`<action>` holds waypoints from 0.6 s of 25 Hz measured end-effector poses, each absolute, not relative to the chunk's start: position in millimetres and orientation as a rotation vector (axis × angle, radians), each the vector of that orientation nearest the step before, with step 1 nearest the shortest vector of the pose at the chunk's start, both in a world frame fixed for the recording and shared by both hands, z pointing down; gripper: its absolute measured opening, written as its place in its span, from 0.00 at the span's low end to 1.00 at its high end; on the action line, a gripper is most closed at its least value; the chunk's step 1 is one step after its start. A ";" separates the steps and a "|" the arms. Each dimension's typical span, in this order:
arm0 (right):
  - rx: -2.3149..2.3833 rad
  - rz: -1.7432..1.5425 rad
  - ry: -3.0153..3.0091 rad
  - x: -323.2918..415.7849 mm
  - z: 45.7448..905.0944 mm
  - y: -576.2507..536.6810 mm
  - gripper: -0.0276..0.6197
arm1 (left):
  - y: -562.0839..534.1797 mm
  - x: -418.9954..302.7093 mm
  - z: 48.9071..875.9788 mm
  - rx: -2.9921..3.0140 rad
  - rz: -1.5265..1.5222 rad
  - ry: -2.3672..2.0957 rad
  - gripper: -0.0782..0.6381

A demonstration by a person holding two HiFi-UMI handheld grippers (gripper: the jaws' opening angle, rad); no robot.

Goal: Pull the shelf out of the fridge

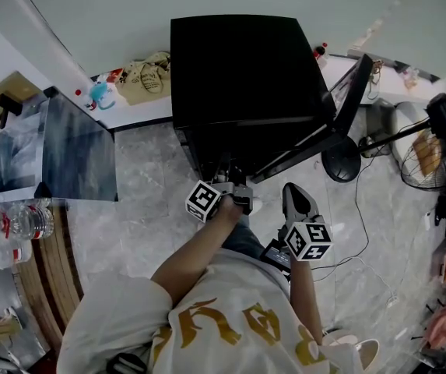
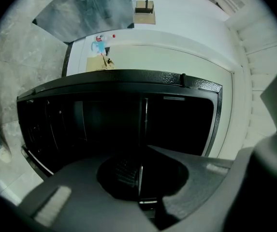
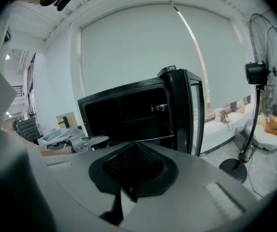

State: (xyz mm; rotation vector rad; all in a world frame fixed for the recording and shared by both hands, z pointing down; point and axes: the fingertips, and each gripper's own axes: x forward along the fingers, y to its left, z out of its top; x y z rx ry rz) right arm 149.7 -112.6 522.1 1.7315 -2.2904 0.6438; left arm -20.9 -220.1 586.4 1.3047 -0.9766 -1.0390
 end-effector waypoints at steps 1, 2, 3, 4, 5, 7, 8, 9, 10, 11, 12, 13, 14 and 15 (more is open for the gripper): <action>1.742 0.644 -2.291 150.2 521.1 -111.7 0.08 | -218.6 -20.4 586.6 1.304 -1.033 -0.974 0.13; 1.752 0.644 -2.293 150.6 520.3 -110.5 0.08 | -216.6 -20.3 587.0 1.303 -1.029 -0.973 0.13; 1.761 0.643 -2.294 150.7 519.5 -109.5 0.08 | -214.7 -20.4 587.1 1.303 -1.026 -0.971 0.13; 1.767 0.642 -2.295 150.6 518.9 -108.9 0.08 | -213.6 -20.4 587.2 1.303 -1.025 -0.970 0.13; 1.771 0.641 -2.295 150.7 518.4 -108.6 0.08 | -213.3 -20.2 587.1 1.304 -1.024 -0.968 0.13; 1.776 0.638 -2.292 151.2 517.6 -108.5 0.08 | -213.9 -19.5 586.8 1.304 -1.023 -0.962 0.13; 1.778 0.636 -2.291 151.3 517.2 -108.7 0.08 | -214.1 -19.3 586.8 1.303 -1.021 -0.959 0.13; 1.779 0.635 -2.291 151.2 516.8 -108.7 0.08 | -214.0 -19.3 587.0 1.301 -1.020 -0.959 0.13; 1.779 0.632 -2.291 150.8 516.3 -108.5 0.08 | -213.8 -19.5 587.3 1.300 -1.018 -0.959 0.13; 1.778 0.630 -2.291 150.4 515.8 -108.1 0.08 | -213.5 -19.6 587.6 1.299 -1.016 -0.960 0.13; 1.777 0.628 -2.290 150.0 515.5 -107.5 0.08 | -213.3 -19.7 587.7 1.298 -1.014 -0.960 0.13; 1.776 0.627 -2.289 149.6 515.5 -106.8 0.08 | -213.2 -19.8 587.8 1.299 -1.012 -0.960 0.13; 1.775 0.629 -2.288 149.3 515.7 -106.2 0.08 | -213.1 -19.9 587.8 1.299 -1.012 -0.960 0.13; 1.775 0.631 -2.288 149.0 516.1 -105.7 0.08 | -213.2 -20.0 588.0 1.300 -1.011 -0.959 0.13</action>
